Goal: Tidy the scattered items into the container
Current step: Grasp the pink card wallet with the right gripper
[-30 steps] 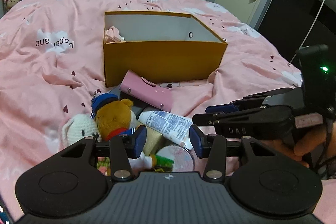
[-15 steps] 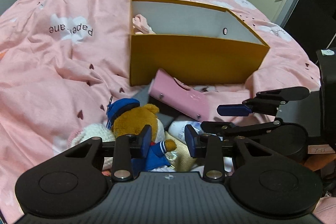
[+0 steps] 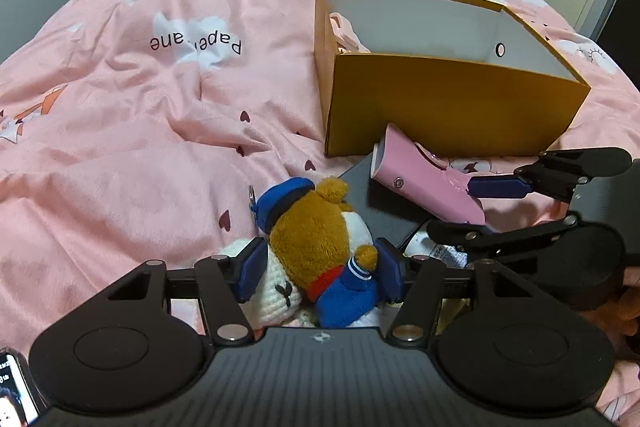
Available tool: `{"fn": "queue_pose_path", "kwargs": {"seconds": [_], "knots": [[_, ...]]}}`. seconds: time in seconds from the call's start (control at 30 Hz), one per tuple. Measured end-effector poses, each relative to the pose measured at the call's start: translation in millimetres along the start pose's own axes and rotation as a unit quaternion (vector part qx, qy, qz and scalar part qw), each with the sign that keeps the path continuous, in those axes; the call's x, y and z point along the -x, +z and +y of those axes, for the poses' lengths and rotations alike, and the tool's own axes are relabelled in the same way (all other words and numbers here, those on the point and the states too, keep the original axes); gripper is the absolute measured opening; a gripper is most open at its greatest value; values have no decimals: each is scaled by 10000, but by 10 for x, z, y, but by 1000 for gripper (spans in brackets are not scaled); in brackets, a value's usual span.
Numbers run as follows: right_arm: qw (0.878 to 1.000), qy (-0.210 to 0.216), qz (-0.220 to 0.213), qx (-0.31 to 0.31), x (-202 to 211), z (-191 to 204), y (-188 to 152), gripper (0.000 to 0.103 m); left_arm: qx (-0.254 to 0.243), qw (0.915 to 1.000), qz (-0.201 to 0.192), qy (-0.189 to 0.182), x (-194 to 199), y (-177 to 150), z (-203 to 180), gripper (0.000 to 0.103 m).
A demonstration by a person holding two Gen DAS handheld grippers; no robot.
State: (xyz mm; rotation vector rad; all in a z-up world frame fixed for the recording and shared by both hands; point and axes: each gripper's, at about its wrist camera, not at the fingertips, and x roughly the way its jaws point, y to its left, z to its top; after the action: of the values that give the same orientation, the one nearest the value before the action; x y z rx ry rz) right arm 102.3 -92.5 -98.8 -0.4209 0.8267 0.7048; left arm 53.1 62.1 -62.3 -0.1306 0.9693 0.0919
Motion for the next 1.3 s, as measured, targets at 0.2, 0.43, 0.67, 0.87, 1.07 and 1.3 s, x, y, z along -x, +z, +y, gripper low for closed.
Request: {"fn": "queue_pose_path", "kwargs": {"seconds": [0.2,0.43,0.67,0.87,1.07,1.3], "knots": [[9998,91,-11,-151,28,-115,-14,57,9,9995,-230,-222,34,36,-47,62],[9985,366,-168,-362,182,-247,-2,57,-232,9968,-562,-511,112,209,-91,60],[9617,1061,146,-2522,92,-905,-60,54,-1111,9920,-426,-420,-117,400,-308,60],[9288,1401,432,-3403,-136,-1126,-166,55,-1472,9880,53,-457,-411,422,-375,65],[9030,1836,614,-3835,-375,-1198,-253,59,-1412,9868,329,-717,-560,423,-338,79],[8651,2292,683,-4410,-655,-1319,-348,66,-1711,9815,437,-742,-700,357,-432,95]]}}
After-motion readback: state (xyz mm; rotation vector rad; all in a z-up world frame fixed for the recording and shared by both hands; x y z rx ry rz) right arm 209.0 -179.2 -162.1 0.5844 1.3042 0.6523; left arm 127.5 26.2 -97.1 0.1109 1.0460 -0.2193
